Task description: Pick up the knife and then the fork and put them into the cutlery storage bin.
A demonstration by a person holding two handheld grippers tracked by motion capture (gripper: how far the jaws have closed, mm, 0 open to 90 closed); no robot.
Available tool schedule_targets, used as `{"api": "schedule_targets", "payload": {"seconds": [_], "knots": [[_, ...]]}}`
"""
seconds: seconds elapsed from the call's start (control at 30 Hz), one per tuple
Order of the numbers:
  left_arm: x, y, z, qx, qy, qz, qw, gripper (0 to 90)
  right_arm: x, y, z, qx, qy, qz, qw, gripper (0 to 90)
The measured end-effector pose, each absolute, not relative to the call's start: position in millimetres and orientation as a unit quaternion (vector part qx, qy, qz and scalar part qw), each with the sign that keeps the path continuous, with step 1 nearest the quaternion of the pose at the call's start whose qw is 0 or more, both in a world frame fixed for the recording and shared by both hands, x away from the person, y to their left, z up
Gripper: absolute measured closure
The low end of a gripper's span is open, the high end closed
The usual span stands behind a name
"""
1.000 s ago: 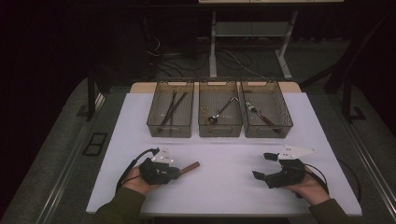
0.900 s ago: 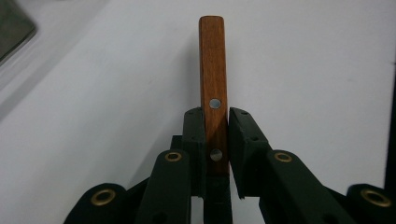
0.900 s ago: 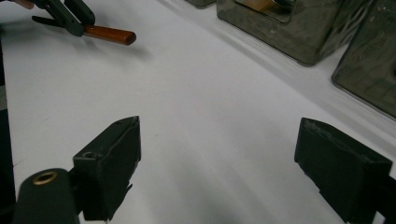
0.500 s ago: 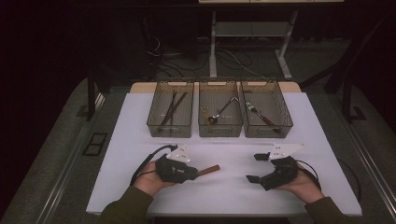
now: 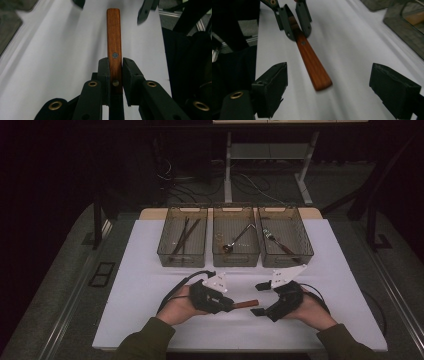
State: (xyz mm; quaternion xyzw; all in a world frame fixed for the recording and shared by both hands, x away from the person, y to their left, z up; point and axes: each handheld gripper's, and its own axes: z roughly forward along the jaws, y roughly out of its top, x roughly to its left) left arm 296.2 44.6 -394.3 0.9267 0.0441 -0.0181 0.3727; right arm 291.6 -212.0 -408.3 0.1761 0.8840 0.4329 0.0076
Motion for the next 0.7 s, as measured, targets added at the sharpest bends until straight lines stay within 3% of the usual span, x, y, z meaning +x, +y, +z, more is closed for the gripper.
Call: {"api": "schedule_targets", "payload": {"seconds": [0.1, 0.47, 0.7], "knots": [[295, 35, -394, 0.926, 0.035, -0.022, 0.375, 76.8, 293, -205, -408, 0.165, 0.888, 0.428, -0.011, 18.3], [286, 25, -397, 0.934, 0.004, -0.019, 0.357, 76.8, 287, -193, -418, 0.098, 0.915, 0.388, -0.043, 50.9], [284, 25, -398, 0.936, 0.005, -0.027, 0.350, 76.8, 286, -188, -420, 0.085, 0.920, 0.379, -0.054, 64.6]]}}
